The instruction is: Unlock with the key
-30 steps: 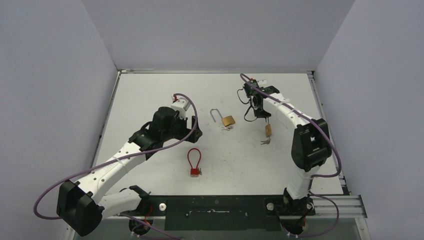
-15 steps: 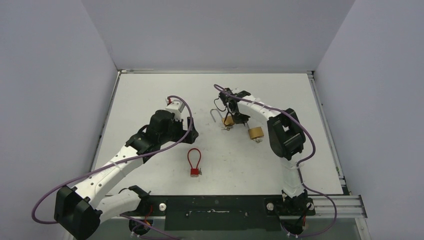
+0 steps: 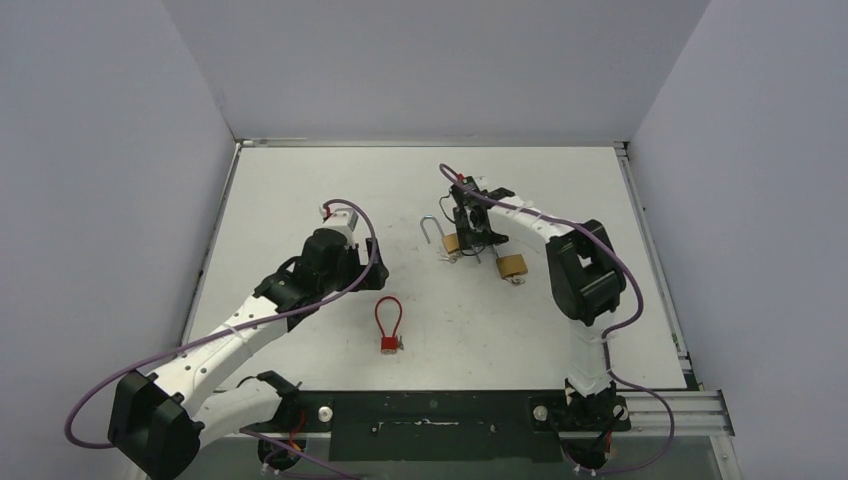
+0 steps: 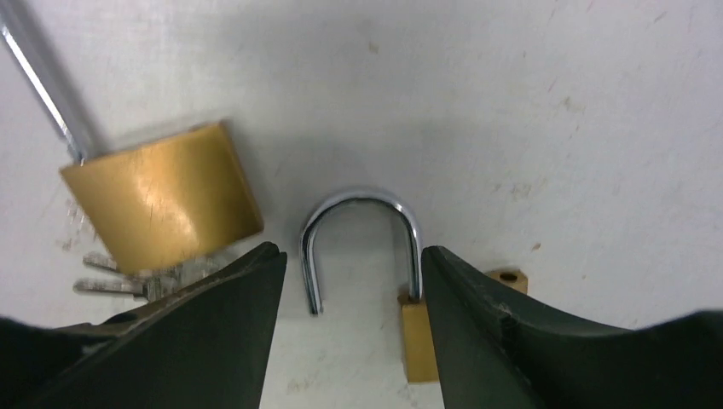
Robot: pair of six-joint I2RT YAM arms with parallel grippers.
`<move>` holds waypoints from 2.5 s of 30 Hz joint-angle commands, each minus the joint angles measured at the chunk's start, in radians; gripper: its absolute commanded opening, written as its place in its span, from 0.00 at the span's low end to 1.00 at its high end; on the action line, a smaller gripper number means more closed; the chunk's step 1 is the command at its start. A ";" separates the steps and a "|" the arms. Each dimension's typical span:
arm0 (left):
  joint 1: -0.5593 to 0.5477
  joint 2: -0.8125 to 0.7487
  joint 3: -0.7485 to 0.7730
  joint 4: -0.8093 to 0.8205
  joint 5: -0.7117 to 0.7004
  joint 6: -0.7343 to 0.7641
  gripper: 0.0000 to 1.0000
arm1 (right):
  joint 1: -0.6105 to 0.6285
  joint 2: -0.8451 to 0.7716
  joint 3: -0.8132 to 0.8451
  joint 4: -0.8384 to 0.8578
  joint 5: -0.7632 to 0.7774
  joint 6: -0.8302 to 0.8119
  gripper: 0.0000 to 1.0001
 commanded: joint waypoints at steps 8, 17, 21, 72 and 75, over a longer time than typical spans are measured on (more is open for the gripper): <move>0.013 -0.095 -0.052 0.000 -0.149 -0.144 0.86 | 0.137 -0.431 -0.342 0.292 -0.240 0.138 0.61; 0.016 -0.217 -0.070 0.001 -0.288 -0.219 0.84 | 0.417 -0.442 -0.442 0.415 -0.309 0.297 0.54; 0.018 -0.265 -0.081 -0.002 -0.319 -0.231 0.82 | 0.498 -0.373 -0.415 0.361 -0.303 0.311 0.35; 0.023 -0.324 -0.071 -0.014 -0.318 -0.267 0.83 | 0.601 -0.533 -0.558 0.508 -0.165 0.175 0.00; 0.024 -0.320 -0.065 0.028 -0.237 -0.254 0.83 | 0.570 -0.669 -0.645 0.628 -0.194 0.147 0.00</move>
